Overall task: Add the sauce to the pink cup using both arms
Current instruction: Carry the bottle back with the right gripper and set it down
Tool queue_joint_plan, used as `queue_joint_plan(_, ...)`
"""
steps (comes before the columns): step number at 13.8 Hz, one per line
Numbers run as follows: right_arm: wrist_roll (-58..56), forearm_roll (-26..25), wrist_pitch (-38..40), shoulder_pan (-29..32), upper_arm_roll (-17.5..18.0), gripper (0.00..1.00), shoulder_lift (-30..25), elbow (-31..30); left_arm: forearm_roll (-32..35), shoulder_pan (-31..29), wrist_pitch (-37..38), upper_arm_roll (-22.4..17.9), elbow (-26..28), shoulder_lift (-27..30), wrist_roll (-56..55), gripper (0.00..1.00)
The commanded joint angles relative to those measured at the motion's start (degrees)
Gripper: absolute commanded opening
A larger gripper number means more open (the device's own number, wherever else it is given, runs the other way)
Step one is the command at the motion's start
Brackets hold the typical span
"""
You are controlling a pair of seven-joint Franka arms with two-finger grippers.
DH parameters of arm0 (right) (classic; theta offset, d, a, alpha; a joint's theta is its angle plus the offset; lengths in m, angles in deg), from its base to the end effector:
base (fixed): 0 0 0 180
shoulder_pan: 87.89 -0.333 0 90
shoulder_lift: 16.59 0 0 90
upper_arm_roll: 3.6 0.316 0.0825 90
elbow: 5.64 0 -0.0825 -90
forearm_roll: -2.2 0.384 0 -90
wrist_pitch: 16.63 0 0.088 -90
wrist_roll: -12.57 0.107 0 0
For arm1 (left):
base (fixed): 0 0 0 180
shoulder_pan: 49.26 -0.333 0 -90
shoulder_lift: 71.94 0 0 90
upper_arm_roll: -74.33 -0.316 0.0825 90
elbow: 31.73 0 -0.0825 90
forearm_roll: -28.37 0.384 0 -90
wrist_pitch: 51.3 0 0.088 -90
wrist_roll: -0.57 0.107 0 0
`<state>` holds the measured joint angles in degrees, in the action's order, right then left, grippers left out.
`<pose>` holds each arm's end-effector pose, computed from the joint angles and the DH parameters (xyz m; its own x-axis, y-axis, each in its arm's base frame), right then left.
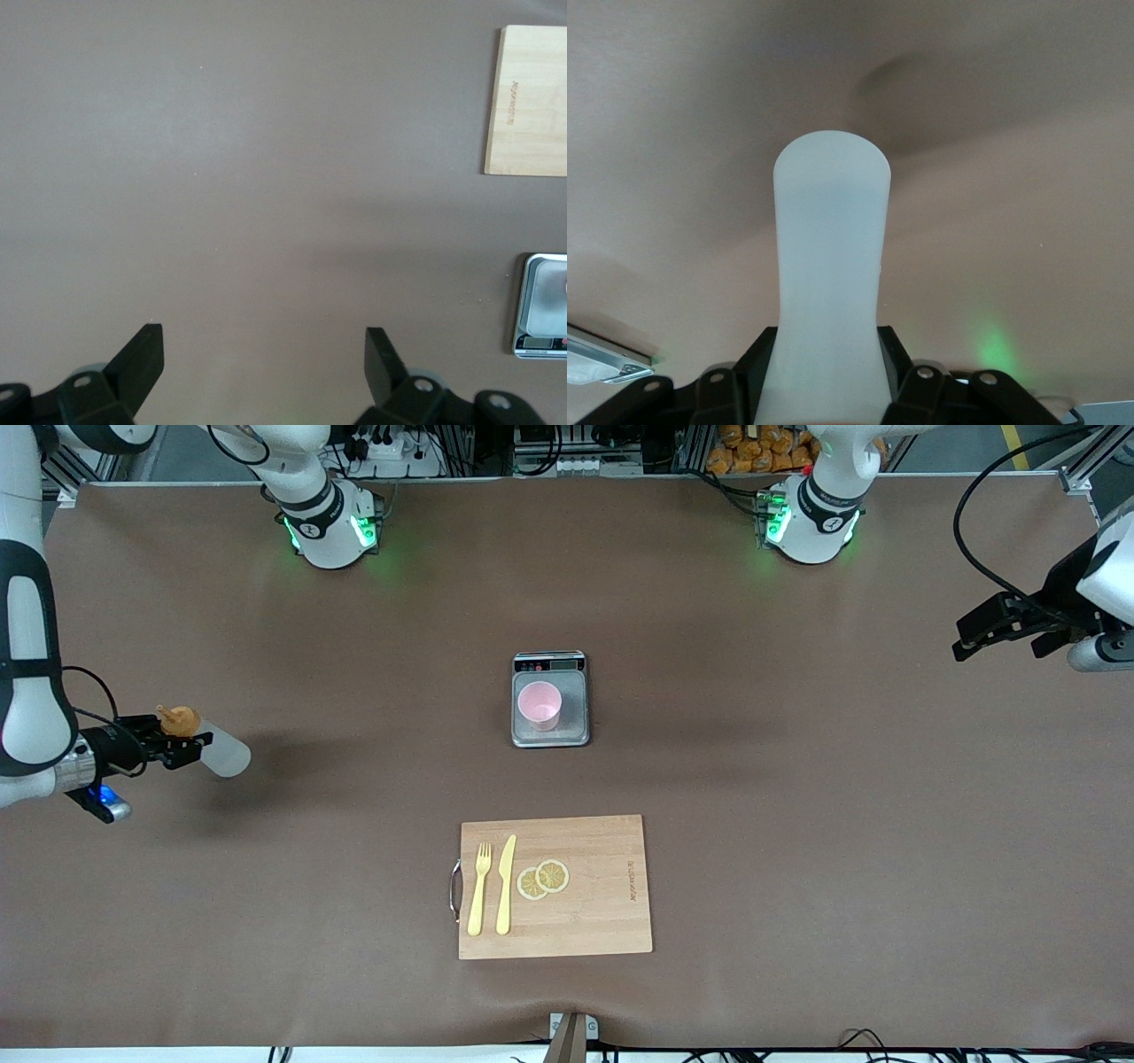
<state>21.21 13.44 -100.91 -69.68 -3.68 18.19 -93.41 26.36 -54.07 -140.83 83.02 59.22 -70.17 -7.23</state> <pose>0.5958 -0.1732 0.2718 0.6827 -0.3609 -0.6353 -0.5156 -0.8541 -0.0689 0.5426 -0.0420 0.6328 0.9977 0.0681 0.0016 0.0680 -0.9972 0.0309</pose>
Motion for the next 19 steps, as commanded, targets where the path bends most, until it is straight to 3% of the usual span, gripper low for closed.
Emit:
queue_joint_plan(1,1.4,-0.4,1.0,2.0,1.1,0.48,1.9,0.4,-0.4,-0.3,0.3,0.2,0.5,0.6,-2.5,1.00)
queue_joint_plan(6,1.5,-0.1,0.5,2.4,1.1,0.54,3.9,0.4,-0.3,-0.3,0.2,0.4,0.7,0.3,-2.5,1.00)
queue_joint_plan(7,1.5,0.0,0.5,2.3,1.1,0.64,4.1,0.4,-0.3,-0.3,0.2,0.4,0.7,0.3,-2.5,1.00)
queue_joint_plan(9,1.5,0.0,0.5,2.0,1.1,0.94,4.2,0.7,-0.3,-0.3,0.2,0.4,0.8,0.3,-2.5,1.00)
queue_joint_plan(10,1.5,-0.1,0.5,1.7,1.2,1.00,4.2,1.0,-0.3,-0.4,0.3,0.5,1.1,0.3,-2.4,1.00)
queue_joint_plan(16,5.2,-0.6,1.6,-2.2,1.4,1.00,3.1,8.7,-0.3,-0.4,0.4,0.6,1.4,0.3,-2.3,1.00)
queue_joint_plan(19,5.2,-1.8,4.3,-6.2,1.5,1.00,-0.8,11.2,-0.3,-0.4,0.4,0.6,1.6,0.4,-2.3,1.00)
